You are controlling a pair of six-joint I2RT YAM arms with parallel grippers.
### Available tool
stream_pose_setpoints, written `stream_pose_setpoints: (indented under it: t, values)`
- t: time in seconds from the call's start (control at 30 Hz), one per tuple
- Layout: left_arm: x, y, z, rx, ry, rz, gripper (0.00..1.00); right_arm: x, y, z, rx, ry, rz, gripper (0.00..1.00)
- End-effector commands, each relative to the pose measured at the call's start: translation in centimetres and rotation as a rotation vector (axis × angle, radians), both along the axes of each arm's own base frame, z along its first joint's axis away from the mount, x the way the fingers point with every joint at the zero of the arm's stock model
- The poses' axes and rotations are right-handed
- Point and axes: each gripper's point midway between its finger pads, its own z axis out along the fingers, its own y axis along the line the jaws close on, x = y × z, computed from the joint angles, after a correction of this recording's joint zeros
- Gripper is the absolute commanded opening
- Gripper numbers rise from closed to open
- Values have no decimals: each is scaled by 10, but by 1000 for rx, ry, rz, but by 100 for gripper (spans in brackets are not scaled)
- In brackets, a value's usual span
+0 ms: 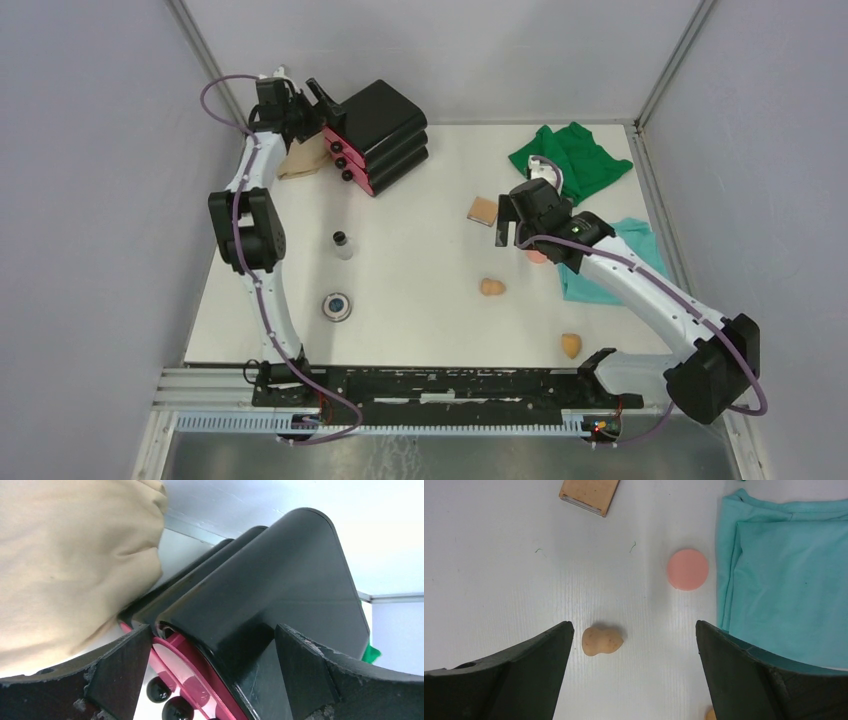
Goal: Organize the makeup
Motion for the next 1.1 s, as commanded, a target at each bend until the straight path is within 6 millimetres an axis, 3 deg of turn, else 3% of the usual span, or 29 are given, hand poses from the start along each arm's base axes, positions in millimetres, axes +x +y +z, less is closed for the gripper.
stream_pose_setpoints:
  t: [0.0, 0.13, 0.17, 0.23, 0.4, 0.5, 0.63, 0.8, 0.93, 1.07]
  values:
    - [-14, -22, 21, -4, -112, -130, 98, 14, 7, 18, 30, -54, -12, 99]
    - [-47, -40, 22, -15, -141, -188, 97, 16, 10, 15, 33, -47, -13, 100]
    - [-56, -44, 14, -15, -132, -198, 97, 16, 11, 14, 35, -47, -12, 100]
    - [-75, -55, 18, -3, -143, -217, 97, 17, 13, 13, 43, -43, -5, 99]
    - [-129, -82, 4, 38, -99, -245, 98, 18, 18, 11, 49, -29, 9, 100]
    - [-154, -84, 16, 72, -108, -219, 98, 17, 19, 11, 57, -28, 14, 100]
    - [-177, -71, 52, 113, -141, -150, 98, 13, 19, 10, 78, -27, 9, 99]
    - [-187, -59, 85, 175, -187, -117, 99, 9, 28, 7, 142, -23, 23, 99]
    - [-169, -51, 87, 206, -187, -77, 99, 7, 32, 8, 165, -13, 33, 100]
    - [-155, -45, 74, 239, -90, -59, 99, 2, 30, 18, 179, -21, 28, 99]
